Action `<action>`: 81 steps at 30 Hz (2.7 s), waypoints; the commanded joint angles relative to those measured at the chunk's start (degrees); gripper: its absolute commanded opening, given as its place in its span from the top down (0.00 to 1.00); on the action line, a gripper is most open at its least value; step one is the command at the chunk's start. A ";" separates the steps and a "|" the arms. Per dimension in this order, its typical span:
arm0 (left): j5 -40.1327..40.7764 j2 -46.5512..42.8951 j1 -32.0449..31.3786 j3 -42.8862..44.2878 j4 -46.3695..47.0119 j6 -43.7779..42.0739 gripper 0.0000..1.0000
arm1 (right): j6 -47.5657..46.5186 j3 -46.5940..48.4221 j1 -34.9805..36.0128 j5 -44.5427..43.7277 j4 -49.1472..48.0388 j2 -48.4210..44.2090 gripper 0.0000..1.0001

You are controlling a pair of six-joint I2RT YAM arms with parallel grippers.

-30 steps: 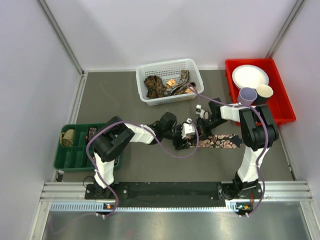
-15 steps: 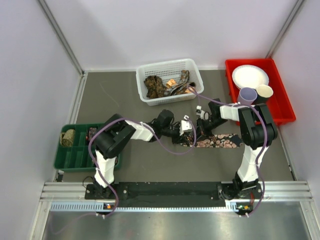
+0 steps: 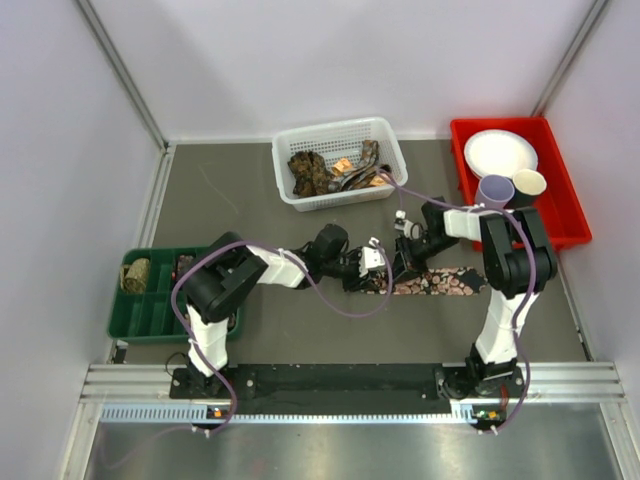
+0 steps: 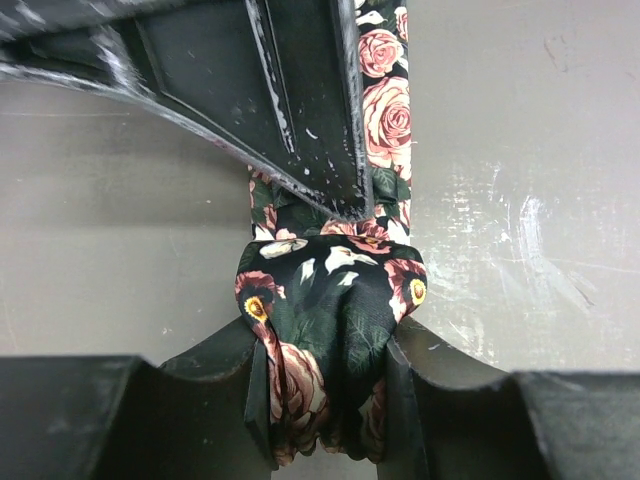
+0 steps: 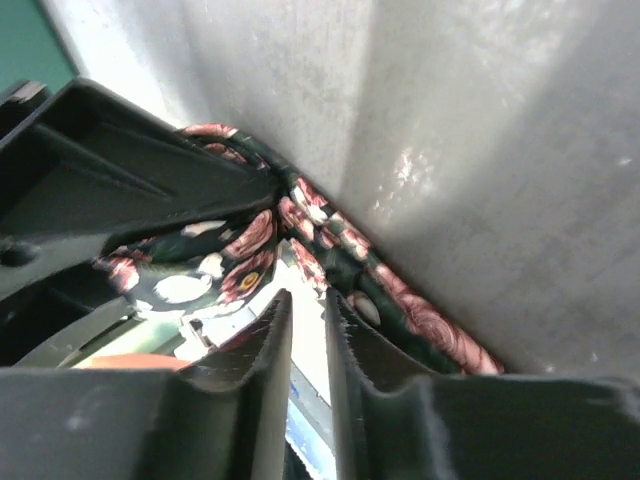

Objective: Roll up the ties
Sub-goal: Roll the tie at the center of the board.

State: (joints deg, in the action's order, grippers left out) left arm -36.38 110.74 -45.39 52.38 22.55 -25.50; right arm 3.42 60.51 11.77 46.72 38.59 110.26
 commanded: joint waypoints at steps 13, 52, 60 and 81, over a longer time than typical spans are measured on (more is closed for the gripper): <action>5.79 3.08 -0.85 -2.63 -19.38 -1.05 0.62 | 1.76 -2.15 0.87 12.17 -6.86 -5.94 0.44; -11.61 9.23 1.35 -6.15 29.31 7.74 0.01 | -1.13 3.21 2.73 -14.73 0.70 7.34 1.00; -10.55 8.10 1.61 -0.44 15.01 12.04 0.01 | -2.28 3.47 2.73 -14.55 1.93 7.60 1.00; -27.68 -6.15 11.99 8.39 -30.14 -14.86 0.01 | -2.54 2.68 2.73 -14.82 1.31 7.43 1.00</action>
State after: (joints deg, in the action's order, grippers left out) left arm -53.21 102.02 -33.30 60.45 2.96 -29.65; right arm 4.49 64.99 13.67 46.15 43.48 114.08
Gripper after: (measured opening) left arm 0.987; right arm 0.024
